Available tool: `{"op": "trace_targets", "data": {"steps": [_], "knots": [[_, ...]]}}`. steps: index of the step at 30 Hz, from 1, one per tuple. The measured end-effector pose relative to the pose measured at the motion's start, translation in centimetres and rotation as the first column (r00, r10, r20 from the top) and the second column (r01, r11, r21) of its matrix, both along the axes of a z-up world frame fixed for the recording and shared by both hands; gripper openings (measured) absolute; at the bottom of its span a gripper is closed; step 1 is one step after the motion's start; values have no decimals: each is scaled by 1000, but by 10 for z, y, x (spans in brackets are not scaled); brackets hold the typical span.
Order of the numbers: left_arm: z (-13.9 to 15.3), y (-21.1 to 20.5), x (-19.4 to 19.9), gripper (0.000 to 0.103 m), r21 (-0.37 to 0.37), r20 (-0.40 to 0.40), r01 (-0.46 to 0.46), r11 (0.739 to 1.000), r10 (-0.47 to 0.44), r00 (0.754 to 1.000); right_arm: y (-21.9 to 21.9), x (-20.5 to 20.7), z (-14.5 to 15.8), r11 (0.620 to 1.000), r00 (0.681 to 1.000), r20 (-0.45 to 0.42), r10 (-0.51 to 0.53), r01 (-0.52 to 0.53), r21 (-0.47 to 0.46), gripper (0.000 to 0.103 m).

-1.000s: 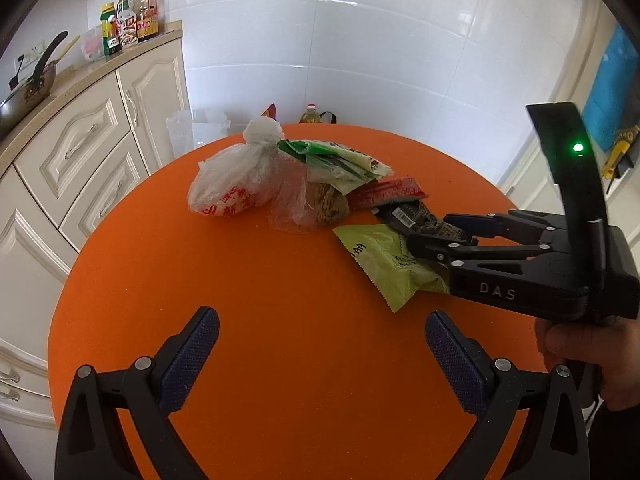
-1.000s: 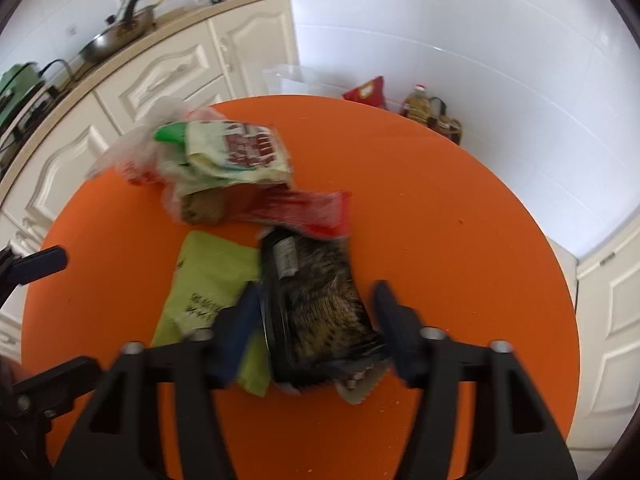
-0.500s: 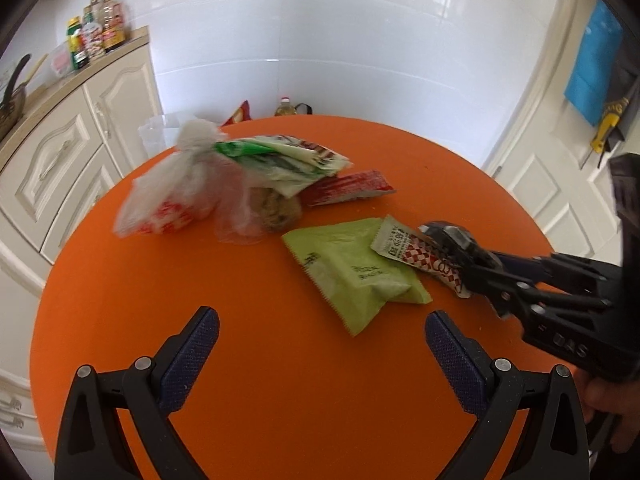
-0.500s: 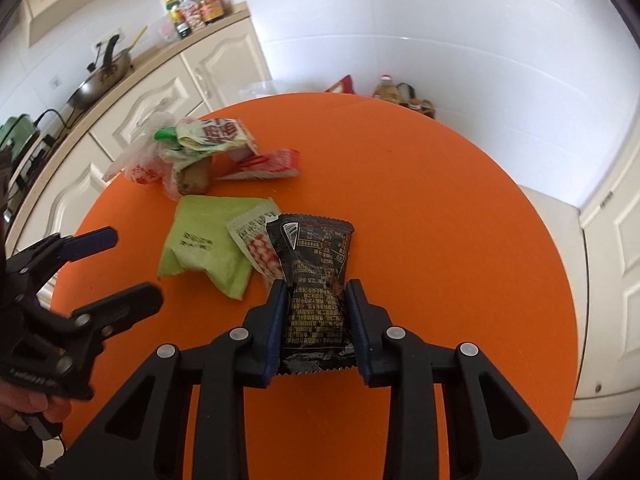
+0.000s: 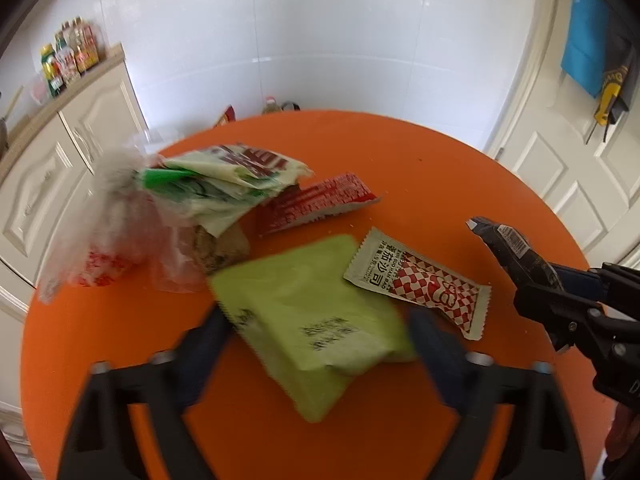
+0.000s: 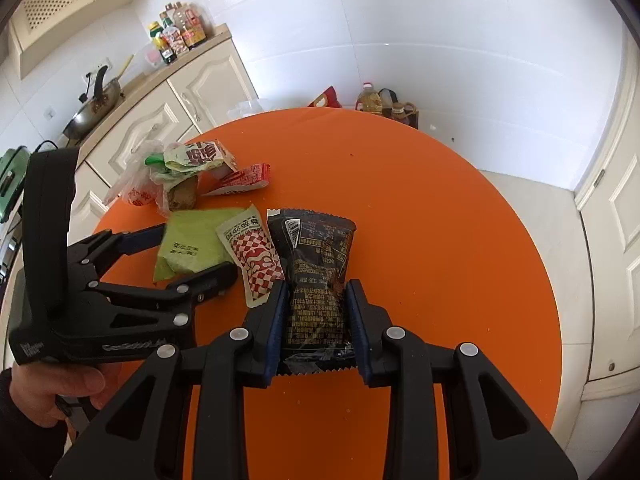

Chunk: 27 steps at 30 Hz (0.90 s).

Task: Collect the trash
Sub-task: 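Grasp the dark snack packet with the right tool while the left tool grasps the green bag, then lift the dark packet and green bag off the table with both tools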

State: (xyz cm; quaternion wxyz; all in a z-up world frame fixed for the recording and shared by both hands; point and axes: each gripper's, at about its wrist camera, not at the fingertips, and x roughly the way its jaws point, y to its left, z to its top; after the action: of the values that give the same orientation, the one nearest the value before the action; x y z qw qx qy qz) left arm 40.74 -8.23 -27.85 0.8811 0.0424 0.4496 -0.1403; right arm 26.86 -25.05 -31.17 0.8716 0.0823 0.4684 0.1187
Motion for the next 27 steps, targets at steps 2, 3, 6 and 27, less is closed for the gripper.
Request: {"op": "trace_targets", "data": {"steps": [2, 3, 6, 27], "knots": [[-1, 12, 3, 46, -43, 0, -5, 999, 5, 1000, 1, -2, 0, 1000, 1000, 2, 0, 0, 8, 30], [-3, 18, 3, 36, -55, -1, -9, 998, 9, 1000, 1, -3, 0, 1000, 1000, 2, -1, 1, 13, 30], [-9, 32, 8, 22, -99, -7, -8, 995, 7, 1000, 3, -5, -1, 1000, 1000, 0, -6, 6, 23, 30], [16, 53, -71, 10, -192, 80, 42, 980, -26, 996, 10, -59, 37, 998, 997, 68, -39, 35, 48, 30]]}}
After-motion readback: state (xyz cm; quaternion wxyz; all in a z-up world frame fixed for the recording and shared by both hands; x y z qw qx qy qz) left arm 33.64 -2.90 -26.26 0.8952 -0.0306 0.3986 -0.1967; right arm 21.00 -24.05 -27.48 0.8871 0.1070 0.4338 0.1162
